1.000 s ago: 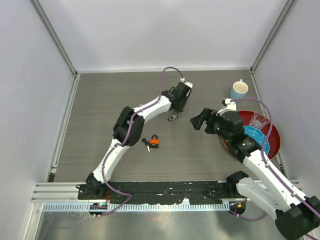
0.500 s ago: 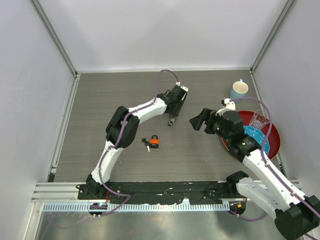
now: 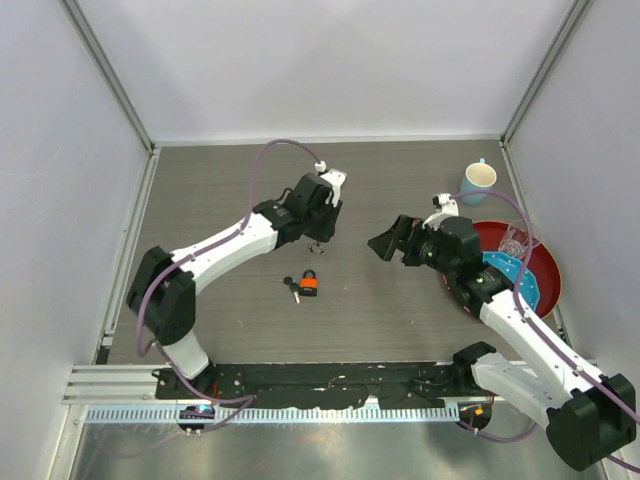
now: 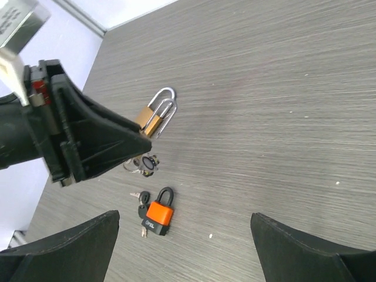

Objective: Lock with the key
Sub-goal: Pick up the lock from the center of the board.

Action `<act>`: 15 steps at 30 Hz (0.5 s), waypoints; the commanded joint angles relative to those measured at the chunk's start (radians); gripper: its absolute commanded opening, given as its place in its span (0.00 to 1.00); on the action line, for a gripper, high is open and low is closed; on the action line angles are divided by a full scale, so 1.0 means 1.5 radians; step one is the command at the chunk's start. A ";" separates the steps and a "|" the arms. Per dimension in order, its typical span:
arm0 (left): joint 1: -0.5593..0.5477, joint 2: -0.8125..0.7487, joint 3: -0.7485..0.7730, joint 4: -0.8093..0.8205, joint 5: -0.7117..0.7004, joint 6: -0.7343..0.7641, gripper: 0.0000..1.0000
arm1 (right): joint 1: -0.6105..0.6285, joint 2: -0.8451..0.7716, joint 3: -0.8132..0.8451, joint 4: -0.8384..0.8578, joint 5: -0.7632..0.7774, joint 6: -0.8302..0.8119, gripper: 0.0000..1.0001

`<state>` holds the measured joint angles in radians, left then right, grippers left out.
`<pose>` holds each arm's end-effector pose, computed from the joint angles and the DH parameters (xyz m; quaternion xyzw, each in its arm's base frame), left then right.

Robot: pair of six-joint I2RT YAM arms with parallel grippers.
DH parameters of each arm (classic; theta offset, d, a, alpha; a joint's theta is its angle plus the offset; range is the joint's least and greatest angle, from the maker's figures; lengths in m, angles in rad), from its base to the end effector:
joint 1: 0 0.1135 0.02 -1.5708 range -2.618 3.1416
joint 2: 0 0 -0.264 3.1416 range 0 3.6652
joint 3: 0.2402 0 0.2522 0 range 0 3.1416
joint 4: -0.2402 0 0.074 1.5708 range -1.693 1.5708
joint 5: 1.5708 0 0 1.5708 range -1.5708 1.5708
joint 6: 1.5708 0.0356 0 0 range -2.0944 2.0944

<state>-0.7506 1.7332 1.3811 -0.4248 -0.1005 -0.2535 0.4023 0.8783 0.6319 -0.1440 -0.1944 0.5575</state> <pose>0.2886 -0.2643 0.2692 0.2078 0.8976 -0.1452 0.3608 0.1854 0.0863 0.2737 0.0103 0.8286 0.3273 0.4541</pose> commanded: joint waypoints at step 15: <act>0.001 -0.299 -0.175 0.055 0.250 -0.065 0.00 | -0.002 0.146 -0.019 0.335 -0.260 0.088 0.98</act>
<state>-0.7506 1.3479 1.1210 -0.4103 0.1761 -0.3153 0.4015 1.0676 0.5980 0.1749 -0.4931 0.6277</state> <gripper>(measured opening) 0.323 0.984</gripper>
